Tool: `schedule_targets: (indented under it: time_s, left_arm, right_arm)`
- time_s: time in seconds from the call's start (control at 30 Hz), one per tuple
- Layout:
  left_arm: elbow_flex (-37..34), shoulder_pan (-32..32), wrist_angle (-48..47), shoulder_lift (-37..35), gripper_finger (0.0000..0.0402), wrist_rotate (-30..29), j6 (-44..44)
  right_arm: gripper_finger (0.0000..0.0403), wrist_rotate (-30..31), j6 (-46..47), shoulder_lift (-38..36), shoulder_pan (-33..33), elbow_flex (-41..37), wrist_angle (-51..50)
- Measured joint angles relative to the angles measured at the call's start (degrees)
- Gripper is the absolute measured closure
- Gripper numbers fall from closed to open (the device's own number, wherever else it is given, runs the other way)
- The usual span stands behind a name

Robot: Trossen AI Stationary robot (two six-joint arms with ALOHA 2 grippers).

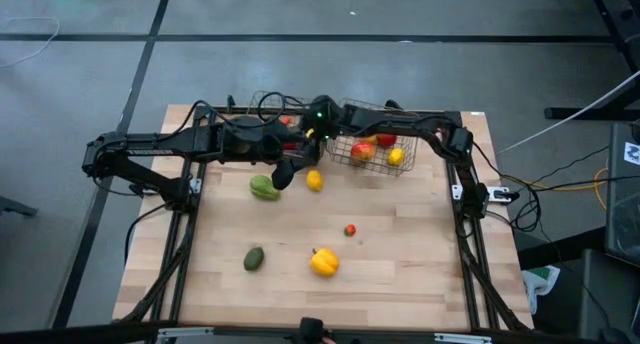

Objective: Sort produce into baskets
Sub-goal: Put the green lemon into the right golden wire basket

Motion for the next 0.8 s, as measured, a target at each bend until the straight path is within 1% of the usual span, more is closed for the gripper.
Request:
schedule_targets:
  time_s: [0.13, 0.23, 0.3, 0.43, 0.6, 0.8]
  left_arm:
    - [-0.02, 0.0, -1.73, 0.01, 0.0054, 0.0, -0.01]
    - [-0.02, -0.02, -3.22, 0.02, 0.0054, 0.02, -0.02]
    - [-0.02, -0.28, -4.05, 0.02, 0.0054, 0.02, -0.61]
    - [-0.02, -1.77, -5.79, 0.02, 0.0054, 0.03, -2.3]
    - [-0.02, -4.98, -11.29, 0.02, 0.0054, 0.06, -8.02]
    - [-0.02, -10.01, -21.41, 0.02, 0.0054, 0.12, -19.44]
  right_arm:
    - [0.0122, 0.02, -6.82, 0.02, 0.0, 8.79, -14.21]
    - [0.0122, 0.08, -9.14, 0.02, 0.0, 15.27, -23.33]
    - [0.0123, 1.04, -9.57, 0.02, 0.0, 18.93, -26.92]
    - [0.0123, 4.96, -11.78, 0.02, 0.0, 24.91, -33.61]
    - [0.0123, 8.41, -13.42, 0.0, -0.02, 29.24, -41.81]
    - [0.0123, 9.8, -14.45, -1.47, -0.02, 29.66, -49.7]
